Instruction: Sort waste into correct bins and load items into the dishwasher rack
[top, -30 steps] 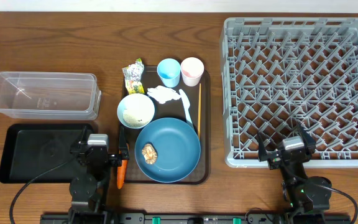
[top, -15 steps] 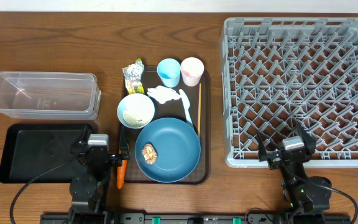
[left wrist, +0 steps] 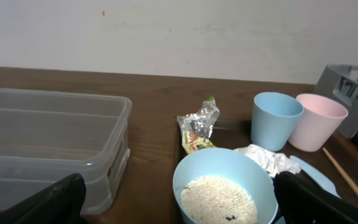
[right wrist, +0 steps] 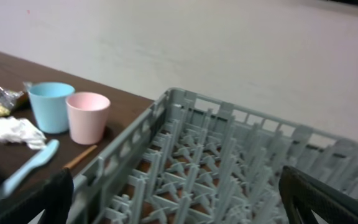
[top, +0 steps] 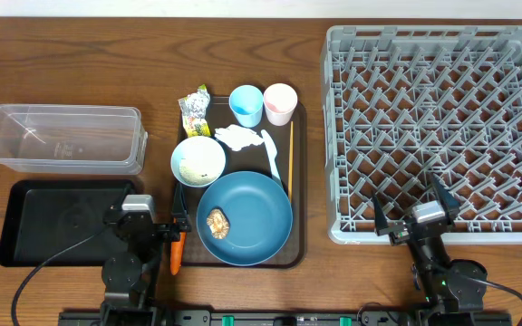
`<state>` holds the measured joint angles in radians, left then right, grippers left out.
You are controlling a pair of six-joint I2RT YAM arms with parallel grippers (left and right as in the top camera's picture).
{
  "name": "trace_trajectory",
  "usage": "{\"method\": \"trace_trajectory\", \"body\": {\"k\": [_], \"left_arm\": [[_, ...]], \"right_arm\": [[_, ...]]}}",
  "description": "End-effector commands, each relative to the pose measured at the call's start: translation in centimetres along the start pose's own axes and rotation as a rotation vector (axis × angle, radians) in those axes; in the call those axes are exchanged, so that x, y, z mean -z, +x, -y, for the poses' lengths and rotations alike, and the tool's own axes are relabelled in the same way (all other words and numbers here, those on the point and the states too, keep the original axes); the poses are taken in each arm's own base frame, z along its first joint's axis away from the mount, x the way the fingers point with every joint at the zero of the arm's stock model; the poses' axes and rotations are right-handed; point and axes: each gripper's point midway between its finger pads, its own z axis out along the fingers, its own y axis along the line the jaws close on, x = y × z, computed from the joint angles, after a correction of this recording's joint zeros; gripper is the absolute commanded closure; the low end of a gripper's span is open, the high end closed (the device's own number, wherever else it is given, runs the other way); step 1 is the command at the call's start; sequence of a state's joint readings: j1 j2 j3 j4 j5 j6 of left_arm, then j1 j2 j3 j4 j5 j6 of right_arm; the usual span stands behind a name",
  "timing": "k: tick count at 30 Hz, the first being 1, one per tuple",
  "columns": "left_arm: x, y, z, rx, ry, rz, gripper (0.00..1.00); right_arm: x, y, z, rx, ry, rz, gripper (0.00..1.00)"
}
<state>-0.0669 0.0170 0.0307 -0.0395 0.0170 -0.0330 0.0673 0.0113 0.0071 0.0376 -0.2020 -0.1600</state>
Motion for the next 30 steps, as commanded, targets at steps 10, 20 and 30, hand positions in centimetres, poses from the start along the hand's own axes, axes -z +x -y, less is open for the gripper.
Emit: {"method": "trace_trajectory", "body": {"k": [10,20,30], "left_arm": [[1.4,-6.7,1.4,0.102,0.064,0.115,0.02],[0.9,-13.5,2.3,0.100,0.035,-0.156,0.02],[-1.1,-14.4,3.4,0.112,0.014,-0.653,0.02]], "right_arm": [[0.3,-7.3,1.3,-0.251,0.003,0.033,0.01],[-6.3,-13.4,1.7,-0.251,-0.150,-0.328,0.01],[-11.9,-13.9,1.1,-0.402,-0.274,-0.573,0.01]]}}
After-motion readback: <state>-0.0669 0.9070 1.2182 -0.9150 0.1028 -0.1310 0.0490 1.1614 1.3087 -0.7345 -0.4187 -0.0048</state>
